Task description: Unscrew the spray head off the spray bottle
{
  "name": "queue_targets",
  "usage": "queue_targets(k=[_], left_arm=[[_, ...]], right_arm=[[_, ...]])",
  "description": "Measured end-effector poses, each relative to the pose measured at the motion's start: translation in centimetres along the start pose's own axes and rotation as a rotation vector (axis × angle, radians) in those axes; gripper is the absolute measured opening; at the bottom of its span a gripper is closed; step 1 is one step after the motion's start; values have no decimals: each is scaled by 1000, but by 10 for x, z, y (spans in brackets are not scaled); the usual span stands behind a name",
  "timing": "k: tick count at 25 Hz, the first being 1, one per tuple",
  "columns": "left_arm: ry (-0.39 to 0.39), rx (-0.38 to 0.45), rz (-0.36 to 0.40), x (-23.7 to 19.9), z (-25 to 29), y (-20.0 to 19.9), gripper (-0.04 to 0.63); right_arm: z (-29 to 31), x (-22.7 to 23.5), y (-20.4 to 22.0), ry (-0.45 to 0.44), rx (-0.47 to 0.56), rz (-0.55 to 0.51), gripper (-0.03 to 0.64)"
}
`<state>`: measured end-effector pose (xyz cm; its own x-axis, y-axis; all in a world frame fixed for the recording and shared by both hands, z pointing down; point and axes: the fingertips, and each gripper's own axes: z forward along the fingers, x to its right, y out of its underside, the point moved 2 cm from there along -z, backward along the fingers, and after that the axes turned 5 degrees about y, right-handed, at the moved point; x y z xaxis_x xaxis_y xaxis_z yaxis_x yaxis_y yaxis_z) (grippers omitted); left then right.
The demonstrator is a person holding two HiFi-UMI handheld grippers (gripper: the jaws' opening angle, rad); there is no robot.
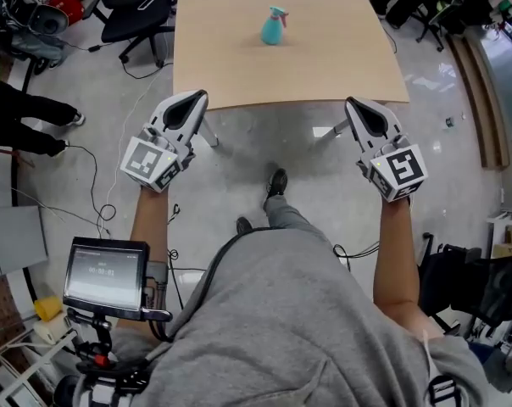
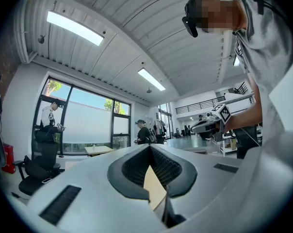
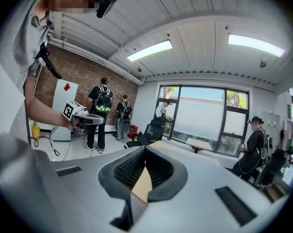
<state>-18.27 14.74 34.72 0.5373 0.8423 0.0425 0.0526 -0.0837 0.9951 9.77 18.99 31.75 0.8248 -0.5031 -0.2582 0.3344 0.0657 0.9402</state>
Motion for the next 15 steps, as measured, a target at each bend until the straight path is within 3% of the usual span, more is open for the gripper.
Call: queue_targets(k=[3,8,15], left_arm=[[-11,-20,-6,-20,30,6,3],[-25,-43,-13,-28,42,6,3],[-62,-68,-36,-71,110,30,3]], right_arm=[[26,31,7,-14,-2,15,5],[37,40,5,-33,6,31,5],[95,86,14,-120,-4,31,5]])
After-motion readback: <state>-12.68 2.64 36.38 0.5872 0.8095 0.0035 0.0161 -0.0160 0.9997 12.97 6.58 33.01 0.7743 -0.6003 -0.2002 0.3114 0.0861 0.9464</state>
